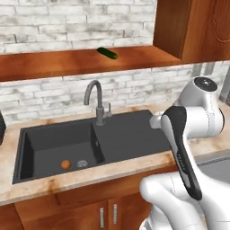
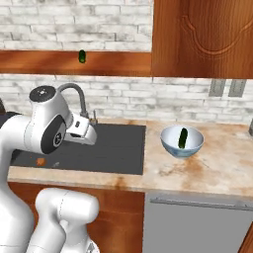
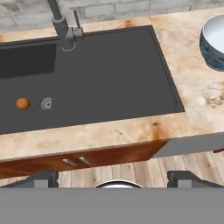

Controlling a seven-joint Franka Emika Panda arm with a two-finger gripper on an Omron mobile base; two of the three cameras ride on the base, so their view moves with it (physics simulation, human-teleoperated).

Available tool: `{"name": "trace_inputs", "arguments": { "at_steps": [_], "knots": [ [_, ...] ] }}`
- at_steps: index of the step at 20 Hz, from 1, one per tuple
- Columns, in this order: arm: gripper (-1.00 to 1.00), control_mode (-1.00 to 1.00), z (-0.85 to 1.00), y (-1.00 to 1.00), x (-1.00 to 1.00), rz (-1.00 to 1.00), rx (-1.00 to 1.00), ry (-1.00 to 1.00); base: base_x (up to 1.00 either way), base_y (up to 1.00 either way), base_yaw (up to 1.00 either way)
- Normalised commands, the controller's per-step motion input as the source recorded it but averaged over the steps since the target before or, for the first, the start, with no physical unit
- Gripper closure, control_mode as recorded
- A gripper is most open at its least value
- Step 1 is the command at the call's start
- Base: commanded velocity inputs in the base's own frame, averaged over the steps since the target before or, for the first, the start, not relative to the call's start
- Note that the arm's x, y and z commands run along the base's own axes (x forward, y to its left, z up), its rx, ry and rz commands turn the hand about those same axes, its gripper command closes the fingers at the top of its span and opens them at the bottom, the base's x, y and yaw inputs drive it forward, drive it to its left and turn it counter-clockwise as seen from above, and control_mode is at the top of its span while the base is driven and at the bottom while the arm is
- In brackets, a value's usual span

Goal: Pick the cucumbers from the cabinet and place them in one bowl. Pick the tangerine from the sink and place it in the other bowl.

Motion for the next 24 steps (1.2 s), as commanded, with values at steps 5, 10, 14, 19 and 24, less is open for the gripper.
{"name": "trace_inputs", "arguments": {
  "at_steps": [5,10,14,19,24],
  "knots": [
    [-1.00,1.00,0.00,0.00,0.00,0.00,0.00,0.00,0.06,0.80,-0.26],
    [-1.00,1.00,0.00,0.00,0.00,0.00,0.00,0.00,0.67,0.06,0.00],
    [-1.00,1.00,0.00,0.00,0.00,0.00,0.00,0.00,0.60,-0.02,0.04],
    [-1.00,-1.00,0.01,0.01,-0.05,0.00,0.00,-0.02,0.00,0.00,0.00],
    [-1.00,-1.00,0.33,0.14,-0.62,0.02,-0.05,-0.22,0.00,0.00,0.00]
  ]
}}
